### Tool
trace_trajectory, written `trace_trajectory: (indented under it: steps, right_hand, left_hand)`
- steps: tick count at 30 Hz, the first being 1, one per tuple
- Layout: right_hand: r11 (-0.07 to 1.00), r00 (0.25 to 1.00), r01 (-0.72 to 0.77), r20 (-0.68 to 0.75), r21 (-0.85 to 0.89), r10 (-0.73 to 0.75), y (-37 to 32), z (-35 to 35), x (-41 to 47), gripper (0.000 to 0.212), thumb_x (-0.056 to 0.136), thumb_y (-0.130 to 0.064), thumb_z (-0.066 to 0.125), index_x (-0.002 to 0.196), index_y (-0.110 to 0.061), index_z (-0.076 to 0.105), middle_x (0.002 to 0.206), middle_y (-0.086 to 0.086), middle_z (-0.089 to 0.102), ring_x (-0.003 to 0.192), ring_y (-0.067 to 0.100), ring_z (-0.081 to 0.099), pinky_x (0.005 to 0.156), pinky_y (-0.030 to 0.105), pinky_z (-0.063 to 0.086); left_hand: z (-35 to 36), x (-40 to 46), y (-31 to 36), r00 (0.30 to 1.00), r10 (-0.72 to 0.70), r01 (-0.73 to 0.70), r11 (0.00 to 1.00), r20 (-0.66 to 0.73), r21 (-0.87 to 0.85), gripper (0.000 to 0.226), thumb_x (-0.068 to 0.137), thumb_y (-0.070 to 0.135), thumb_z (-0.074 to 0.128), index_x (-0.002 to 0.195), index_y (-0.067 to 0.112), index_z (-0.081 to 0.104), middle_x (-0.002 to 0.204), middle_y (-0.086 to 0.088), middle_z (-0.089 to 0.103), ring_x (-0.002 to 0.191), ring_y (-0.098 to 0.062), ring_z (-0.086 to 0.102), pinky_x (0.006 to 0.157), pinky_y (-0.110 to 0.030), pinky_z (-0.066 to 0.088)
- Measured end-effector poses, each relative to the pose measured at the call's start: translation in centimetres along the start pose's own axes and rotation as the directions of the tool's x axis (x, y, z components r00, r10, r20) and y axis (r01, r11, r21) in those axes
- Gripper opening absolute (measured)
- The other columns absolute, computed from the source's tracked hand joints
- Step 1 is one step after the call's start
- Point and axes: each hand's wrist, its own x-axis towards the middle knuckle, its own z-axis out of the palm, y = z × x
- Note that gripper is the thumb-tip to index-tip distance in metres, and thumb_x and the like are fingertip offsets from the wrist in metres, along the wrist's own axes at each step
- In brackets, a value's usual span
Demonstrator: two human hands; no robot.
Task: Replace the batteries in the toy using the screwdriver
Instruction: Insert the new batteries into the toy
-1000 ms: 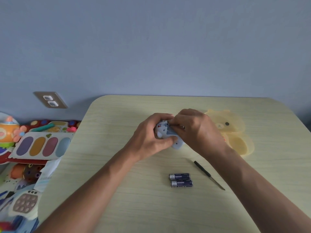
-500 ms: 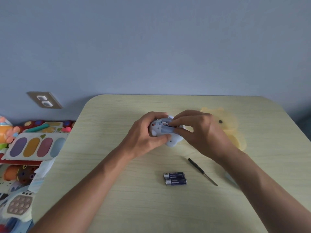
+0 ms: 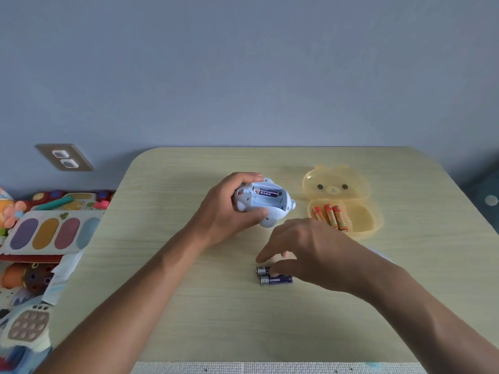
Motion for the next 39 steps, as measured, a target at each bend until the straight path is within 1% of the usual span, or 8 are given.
trace_trajectory:
  steps: [4, 10, 15, 18, 22, 27, 32, 39]
  right_hand:
    - [0.994, 0.997, 0.046, -0.056, -0.1, -0.052, -0.2, 0.6, 0.2, 0.023, 0.088, -0.023, 0.067, 0.106, -0.037, 0.073, 0.09, -0.011, 0.068, 0.085, 0.014, 0.062, 0.065, 0.038, 0.054]
    - [0.953, 0.974, 0.138, -0.14, -0.268, -0.181, 0.0, 1.5, 0.5, 0.016, 0.079, -0.02, 0.076, 0.092, -0.029, 0.074, 0.074, -0.008, 0.066, 0.066, 0.019, 0.063, 0.052, 0.026, 0.042]
    - [0.99, 0.941, 0.037, -0.339, 0.134, 0.01, 0.0, -1.9, 0.1, 0.02, 0.081, -0.013, 0.078, 0.095, -0.025, 0.072, 0.083, -0.013, 0.071, 0.074, 0.006, 0.067, 0.064, 0.02, 0.053]
    - [0.91, 0.848, -0.019, -0.475, 0.415, 0.234, 0.8, -3.9, 0.7, 0.021, 0.077, -0.004, 0.079, 0.09, -0.017, 0.07, 0.081, -0.006, 0.074, 0.076, 0.01, 0.072, 0.071, 0.028, 0.059]
    - [0.838, 0.74, -0.088, -0.528, 0.538, 0.416, 2.2, -3.6, 2.3, 0.019, 0.075, -0.007, 0.082, 0.084, -0.015, 0.067, 0.081, -0.001, 0.075, 0.078, 0.011, 0.074, 0.072, 0.028, 0.059]
    - [0.855, 0.764, -0.135, -0.497, 0.5, 0.412, 3.2, -1.8, 3.5, 0.019, 0.073, -0.011, 0.084, 0.081, -0.015, 0.067, 0.077, -0.005, 0.074, 0.071, 0.003, 0.069, 0.057, 0.007, 0.043]
    - [0.887, 0.781, -0.174, -0.489, 0.428, 0.389, 3.7, -1.0, 3.4, 0.02, 0.072, -0.016, 0.085, 0.076, -0.019, 0.066, 0.073, -0.01, 0.069, 0.065, 0.003, 0.061, 0.055, 0.012, 0.044]
    - [0.983, 0.822, -0.171, -0.539, 0.07, 0.182, 3.7, -0.8, 3.6, 0.013, 0.073, -0.019, 0.085, 0.084, -0.019, 0.076, 0.072, -0.009, 0.068, 0.063, 0.004, 0.053, 0.061, 0.013, 0.042]
  left_hand:
    - [0.0, 0.0, 0.0, 1.0, -0.002, 0.002, 1.0, 0.002, -0.002, 0.065, 0.069, 0.043, 0.08, 0.13, 0.028, 0.064, 0.143, 0.015, 0.062, 0.127, -0.005, 0.063, 0.107, -0.04, 0.054]
    - [0.0, -0.1, 0.0, 1.0, -0.018, 0.018, 1.0, -0.002, 0.003, 0.066, 0.069, 0.042, 0.081, 0.131, 0.028, 0.064, 0.14, 0.013, 0.064, 0.123, -0.009, 0.066, 0.105, -0.044, 0.055]
    - [0.1, -0.1, 0.4, 0.999, -0.035, 0.035, 0.999, -0.014, 0.003, 0.064, 0.064, 0.048, 0.083, 0.124, 0.035, 0.066, 0.137, 0.019, 0.064, 0.116, -0.002, 0.069, 0.098, -0.032, 0.059]
    - [0.1, -0.3, 0.5, 0.999, -0.032, 0.031, 0.999, -0.011, -0.028, 0.066, 0.064, 0.044, 0.08, 0.127, 0.029, 0.066, 0.131, 0.013, 0.067, 0.106, -0.005, 0.071, 0.087, -0.025, 0.059]
    - [0.1, -0.3, 0.3, 0.999, -0.051, 0.05, 0.997, -0.004, -0.058, 0.067, 0.065, 0.038, 0.083, 0.129, 0.028, 0.065, 0.13, 0.012, 0.069, 0.108, -0.01, 0.072, 0.091, -0.033, 0.061]
    - [0.0, -0.3, 0.4, 0.999, -0.05, 0.05, 0.998, 0.014, -0.045, 0.067, 0.071, 0.027, 0.085, 0.134, 0.024, 0.062, 0.125, 0.006, 0.071, 0.106, -0.012, 0.074, 0.09, -0.032, 0.061]
    - [0.0, -0.2, 0.4, 0.999, -0.046, 0.048, 0.997, 0.025, -0.055, 0.065, 0.074, 0.022, 0.084, 0.134, 0.023, 0.061, 0.129, 0.005, 0.069, 0.107, -0.011, 0.074, 0.09, -0.031, 0.061]
    - [0.0, -0.2, 0.5, 0.999, -0.046, 0.046, 0.997, 0.018, -0.056, 0.066, 0.072, 0.032, 0.084, 0.134, 0.025, 0.062, 0.133, 0.008, 0.067, 0.11, -0.011, 0.073, 0.095, -0.039, 0.061]
